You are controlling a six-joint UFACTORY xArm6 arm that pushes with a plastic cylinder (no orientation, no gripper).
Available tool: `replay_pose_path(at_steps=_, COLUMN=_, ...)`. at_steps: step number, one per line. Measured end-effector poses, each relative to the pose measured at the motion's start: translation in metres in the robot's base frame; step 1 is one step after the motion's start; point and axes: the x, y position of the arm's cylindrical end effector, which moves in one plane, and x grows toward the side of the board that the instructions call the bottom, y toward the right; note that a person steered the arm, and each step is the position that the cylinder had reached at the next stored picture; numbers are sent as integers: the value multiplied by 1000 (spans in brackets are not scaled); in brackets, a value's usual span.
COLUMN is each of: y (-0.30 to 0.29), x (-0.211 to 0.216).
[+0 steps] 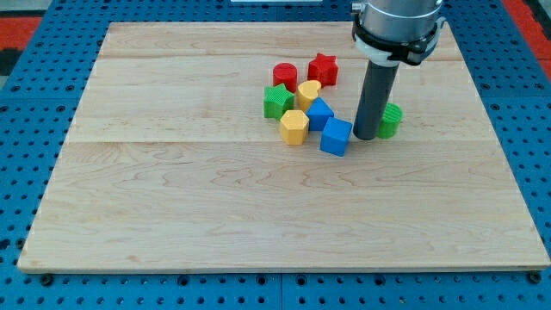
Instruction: Separate the blue blocks
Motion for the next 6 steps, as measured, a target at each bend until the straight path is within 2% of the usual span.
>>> replay_pose_path(at_steps=1, y=-5, x=-35)
replay_pose_path(at_steps=2, y=-51, x=-71)
replay_pose_path(at_steps=3, y=-81, x=-43)
replay_pose_path(at_steps=4, y=-41, x=-1)
replay_pose_path(at_steps=5, y=-17, x=17)
replay_pose_path(at_steps=6, y=14, x=67)
